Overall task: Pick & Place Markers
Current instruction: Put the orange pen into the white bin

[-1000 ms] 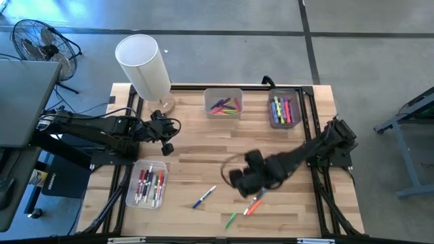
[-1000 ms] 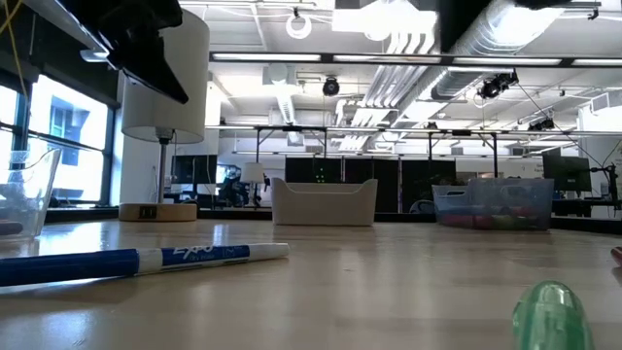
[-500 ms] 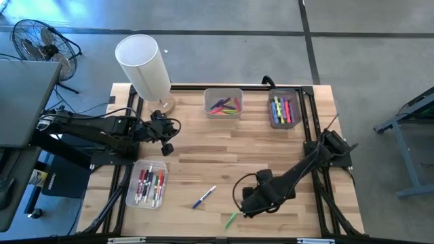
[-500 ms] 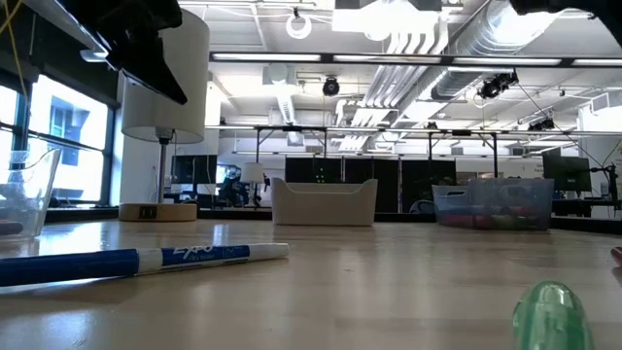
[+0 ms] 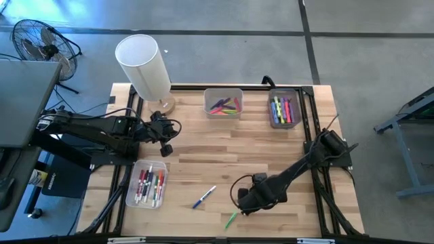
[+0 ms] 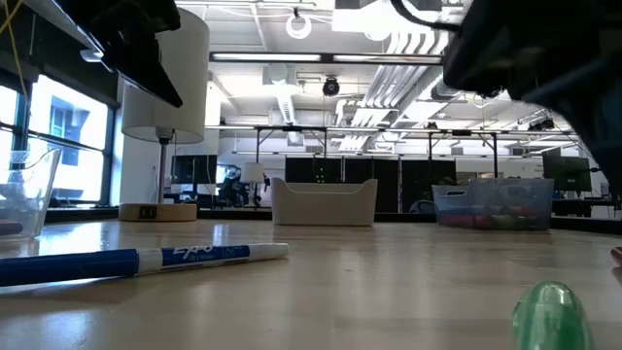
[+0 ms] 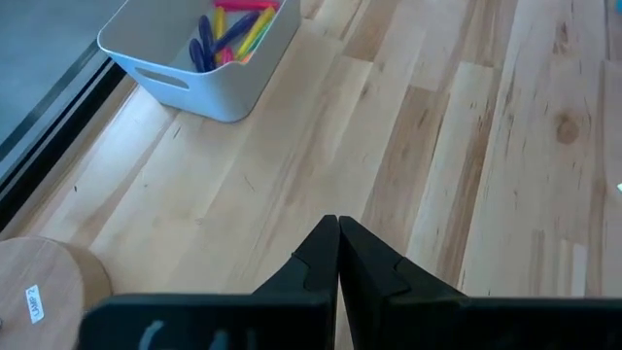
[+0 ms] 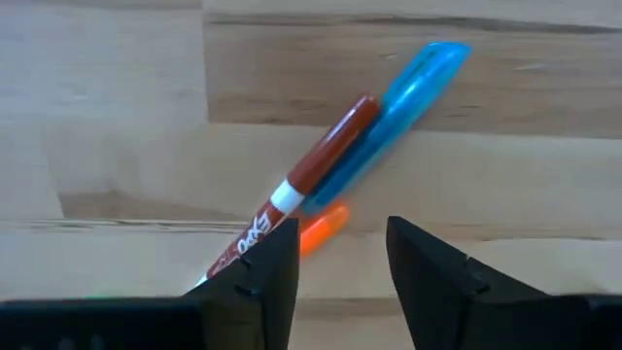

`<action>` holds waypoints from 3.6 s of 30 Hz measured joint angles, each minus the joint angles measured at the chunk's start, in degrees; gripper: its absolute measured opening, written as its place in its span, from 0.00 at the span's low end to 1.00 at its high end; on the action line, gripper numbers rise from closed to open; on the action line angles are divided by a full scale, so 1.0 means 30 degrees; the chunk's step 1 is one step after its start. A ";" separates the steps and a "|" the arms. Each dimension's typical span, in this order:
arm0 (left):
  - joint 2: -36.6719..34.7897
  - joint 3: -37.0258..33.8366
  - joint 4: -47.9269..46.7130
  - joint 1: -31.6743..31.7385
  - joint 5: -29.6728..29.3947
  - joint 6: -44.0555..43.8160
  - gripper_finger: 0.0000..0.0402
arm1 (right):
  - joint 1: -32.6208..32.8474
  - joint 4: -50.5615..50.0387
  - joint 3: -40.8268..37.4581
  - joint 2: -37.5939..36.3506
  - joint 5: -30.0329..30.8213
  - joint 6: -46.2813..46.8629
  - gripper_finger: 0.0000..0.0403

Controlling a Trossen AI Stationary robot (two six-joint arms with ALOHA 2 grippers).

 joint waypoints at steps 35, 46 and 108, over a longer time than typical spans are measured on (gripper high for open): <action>0.0000 0.0000 -0.0007 0.0000 -0.0027 -0.0007 0.02 | 0.0089 0.4415 -0.1824 -0.0007 -0.1030 0.1267 0.29; 0.0000 0.0000 -0.0022 0.0000 0.0382 -0.0010 0.01 | 0.0095 0.5201 -0.1774 0.0990 -0.1390 0.1478 0.30; 0.0058 0.0000 0.3838 0.0004 -0.0735 -0.0664 0.01 | -1.8441 1.1836 -0.1759 -0.6859 0.2934 -3.0369 0.06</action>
